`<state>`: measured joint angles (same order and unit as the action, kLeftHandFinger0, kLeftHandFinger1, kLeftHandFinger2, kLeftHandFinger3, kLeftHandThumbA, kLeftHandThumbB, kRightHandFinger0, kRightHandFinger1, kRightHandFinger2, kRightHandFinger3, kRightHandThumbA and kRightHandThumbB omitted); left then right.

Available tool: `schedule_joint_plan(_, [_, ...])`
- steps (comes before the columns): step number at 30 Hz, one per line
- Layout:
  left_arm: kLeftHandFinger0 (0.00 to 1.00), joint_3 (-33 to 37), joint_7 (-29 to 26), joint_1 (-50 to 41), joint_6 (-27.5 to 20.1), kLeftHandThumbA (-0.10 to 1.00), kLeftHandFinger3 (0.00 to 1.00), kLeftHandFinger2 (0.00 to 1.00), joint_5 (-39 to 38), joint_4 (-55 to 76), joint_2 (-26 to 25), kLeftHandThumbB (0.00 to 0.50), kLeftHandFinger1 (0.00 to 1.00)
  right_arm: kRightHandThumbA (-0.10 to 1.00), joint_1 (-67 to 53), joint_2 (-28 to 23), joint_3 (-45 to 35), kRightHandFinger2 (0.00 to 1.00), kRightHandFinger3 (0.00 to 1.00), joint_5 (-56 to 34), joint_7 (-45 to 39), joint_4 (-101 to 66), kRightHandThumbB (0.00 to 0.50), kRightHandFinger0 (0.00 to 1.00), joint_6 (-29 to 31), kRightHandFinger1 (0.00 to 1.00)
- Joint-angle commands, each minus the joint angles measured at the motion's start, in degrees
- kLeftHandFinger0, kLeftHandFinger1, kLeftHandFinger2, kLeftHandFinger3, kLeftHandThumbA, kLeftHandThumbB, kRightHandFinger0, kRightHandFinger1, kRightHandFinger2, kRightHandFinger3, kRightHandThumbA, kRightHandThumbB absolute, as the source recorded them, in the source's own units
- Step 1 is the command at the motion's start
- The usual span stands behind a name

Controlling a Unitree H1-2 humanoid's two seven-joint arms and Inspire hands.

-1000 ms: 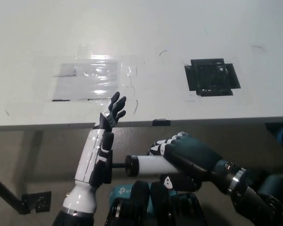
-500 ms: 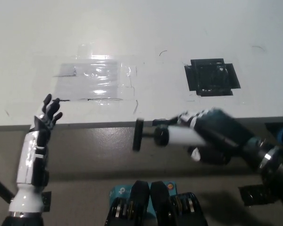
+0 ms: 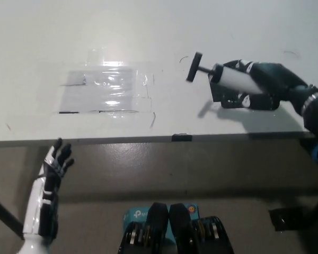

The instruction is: The robot uses right hand to pick up a small white air pumper and uses its left hand to compress it, and then puts it on the desk

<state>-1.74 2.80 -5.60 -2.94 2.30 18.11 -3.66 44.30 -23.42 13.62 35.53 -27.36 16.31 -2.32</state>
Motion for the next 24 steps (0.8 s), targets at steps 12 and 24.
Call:
schedule_joint_plan(12, [1.00,2.69,0.97,-1.55,-5.54,1.00,1.00,1.00,-1.08,-0.02,0.05,0.141,1.00,0.52,11.57,0.74,3.26,1.00,1.00,-0.85,6.30,21.51,0.421,1.00,3.93,1.00])
schedule_joint_plan(24, [1.00,3.31,0.86,-1.53,-6.28,1.00,1.00,1.00,0.08,-0.59,-0.03,0.142,1.00,0.79,9.95,-0.74,4.59,1.00,1.00,-2.58,3.44,17.37,0.500,1.00,3.96,1.00])
